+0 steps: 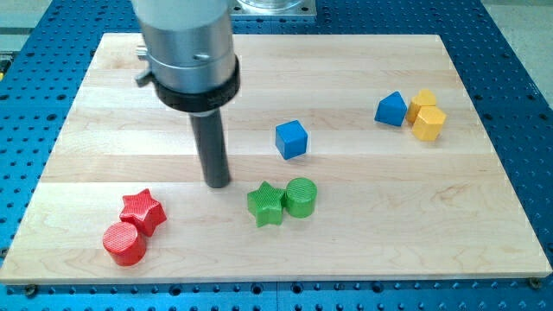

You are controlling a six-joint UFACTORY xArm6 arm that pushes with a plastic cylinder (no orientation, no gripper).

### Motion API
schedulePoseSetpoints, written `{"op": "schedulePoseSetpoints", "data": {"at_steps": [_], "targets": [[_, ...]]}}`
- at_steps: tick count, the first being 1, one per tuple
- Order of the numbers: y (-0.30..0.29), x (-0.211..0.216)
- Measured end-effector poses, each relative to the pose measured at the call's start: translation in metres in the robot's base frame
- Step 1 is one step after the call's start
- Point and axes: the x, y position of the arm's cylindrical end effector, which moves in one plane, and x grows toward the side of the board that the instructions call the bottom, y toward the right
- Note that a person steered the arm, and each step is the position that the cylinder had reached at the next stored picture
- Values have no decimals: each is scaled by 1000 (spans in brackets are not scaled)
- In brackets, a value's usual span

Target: Push the blue cube into the triangle

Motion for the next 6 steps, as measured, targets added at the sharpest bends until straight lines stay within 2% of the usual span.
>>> {"op": "schedulePoseSetpoints", "data": {"at_steps": [1,2,4,6], "targets": [[77,-8],[54,-49],[188,-85],[109,-101]]}}
